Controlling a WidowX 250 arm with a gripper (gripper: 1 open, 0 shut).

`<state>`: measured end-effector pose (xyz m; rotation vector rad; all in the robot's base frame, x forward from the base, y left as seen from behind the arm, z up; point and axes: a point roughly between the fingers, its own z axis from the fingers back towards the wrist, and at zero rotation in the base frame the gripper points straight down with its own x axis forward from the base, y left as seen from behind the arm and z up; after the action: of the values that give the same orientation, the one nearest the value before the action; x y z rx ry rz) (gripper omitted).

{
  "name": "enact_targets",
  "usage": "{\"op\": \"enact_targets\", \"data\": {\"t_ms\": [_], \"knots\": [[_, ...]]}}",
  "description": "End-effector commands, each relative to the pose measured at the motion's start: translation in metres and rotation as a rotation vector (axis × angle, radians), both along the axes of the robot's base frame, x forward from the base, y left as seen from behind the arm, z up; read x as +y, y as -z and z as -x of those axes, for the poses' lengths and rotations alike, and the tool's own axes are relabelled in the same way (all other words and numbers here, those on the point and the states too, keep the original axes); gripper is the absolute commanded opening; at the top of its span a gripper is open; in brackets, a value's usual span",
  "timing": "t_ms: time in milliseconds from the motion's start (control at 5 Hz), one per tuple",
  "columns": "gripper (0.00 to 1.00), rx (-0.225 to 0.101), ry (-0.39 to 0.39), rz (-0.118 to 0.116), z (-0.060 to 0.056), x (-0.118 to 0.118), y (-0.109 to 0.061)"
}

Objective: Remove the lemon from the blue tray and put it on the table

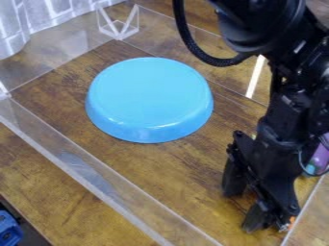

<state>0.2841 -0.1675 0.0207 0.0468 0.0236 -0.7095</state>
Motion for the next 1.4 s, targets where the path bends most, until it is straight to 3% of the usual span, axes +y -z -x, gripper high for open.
{"op": "enact_targets", "data": {"t_ms": [0, 1200], "knots": [[0.00, -0.051, -0.024, 0.032, -0.0151, 0.0008, -0.0180], [0.00, -0.050, -0.030, 0.037, -0.0218, -0.0018, -0.0138]]}}
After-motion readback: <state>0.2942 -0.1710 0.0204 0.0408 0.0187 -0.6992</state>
